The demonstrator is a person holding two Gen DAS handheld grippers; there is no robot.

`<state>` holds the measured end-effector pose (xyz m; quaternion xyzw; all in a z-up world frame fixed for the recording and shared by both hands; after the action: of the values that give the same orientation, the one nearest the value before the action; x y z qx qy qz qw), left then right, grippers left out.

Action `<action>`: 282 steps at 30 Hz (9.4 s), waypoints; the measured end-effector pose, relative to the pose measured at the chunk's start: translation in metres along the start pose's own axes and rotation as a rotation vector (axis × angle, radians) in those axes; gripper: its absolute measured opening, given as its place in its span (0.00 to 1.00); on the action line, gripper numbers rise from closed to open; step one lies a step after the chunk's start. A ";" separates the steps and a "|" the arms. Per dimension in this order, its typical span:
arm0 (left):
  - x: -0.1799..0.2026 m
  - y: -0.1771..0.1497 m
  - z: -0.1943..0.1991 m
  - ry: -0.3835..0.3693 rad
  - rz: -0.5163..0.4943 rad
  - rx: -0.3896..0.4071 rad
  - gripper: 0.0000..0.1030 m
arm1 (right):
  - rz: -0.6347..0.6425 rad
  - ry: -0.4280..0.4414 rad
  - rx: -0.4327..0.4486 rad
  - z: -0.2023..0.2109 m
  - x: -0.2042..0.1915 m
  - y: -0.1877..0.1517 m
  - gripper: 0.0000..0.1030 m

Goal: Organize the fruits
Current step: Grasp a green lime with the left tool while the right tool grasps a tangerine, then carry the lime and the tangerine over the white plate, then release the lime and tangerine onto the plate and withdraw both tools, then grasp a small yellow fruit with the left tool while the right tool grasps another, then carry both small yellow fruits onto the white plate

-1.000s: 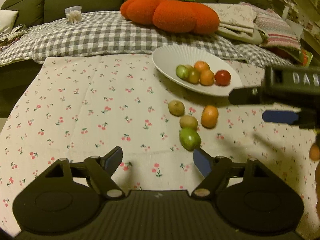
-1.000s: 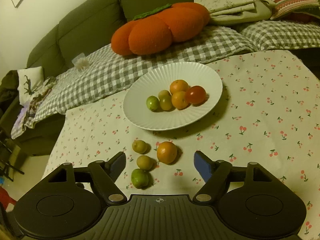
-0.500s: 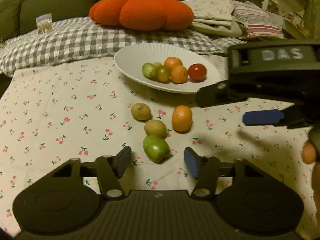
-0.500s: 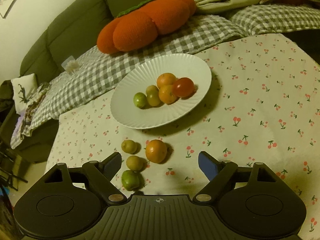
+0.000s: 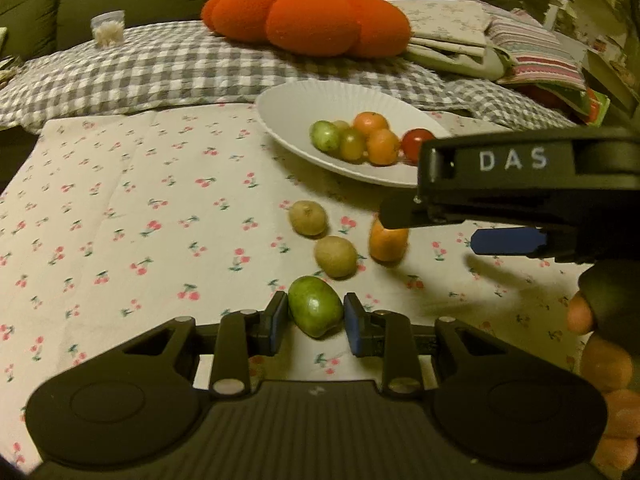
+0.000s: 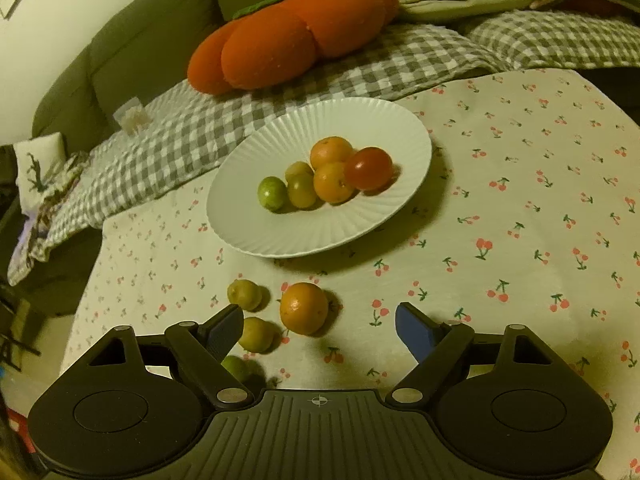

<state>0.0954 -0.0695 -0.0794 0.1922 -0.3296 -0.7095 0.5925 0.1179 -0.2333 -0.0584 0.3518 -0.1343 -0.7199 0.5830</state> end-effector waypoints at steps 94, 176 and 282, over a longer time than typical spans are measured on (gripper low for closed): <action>0.009 0.097 -0.028 -0.008 -0.086 0.132 0.27 | -0.067 0.006 0.143 0.015 0.045 0.074 0.29; -0.042 0.057 0.009 -0.082 0.120 0.022 0.50 | 0.061 0.098 0.157 0.032 -0.001 0.053 0.46; -0.044 0.085 -0.003 0.019 0.133 0.062 0.23 | 0.311 0.111 0.093 0.024 -0.033 0.027 0.23</action>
<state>0.1681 -0.0342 -0.0272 0.1949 -0.3576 -0.6561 0.6354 0.1241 -0.2149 -0.0132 0.3927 -0.1880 -0.5936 0.6768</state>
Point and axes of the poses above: each gripper's, at about its wrist camera, not at the fingertips, and z roughly against the way its jaws point, x to its right, y to its top, the point moved 1 cm from there along -z, roughly the way its jaws point, and after that the axes turned 1 degree about y, right-handed, at the moved point
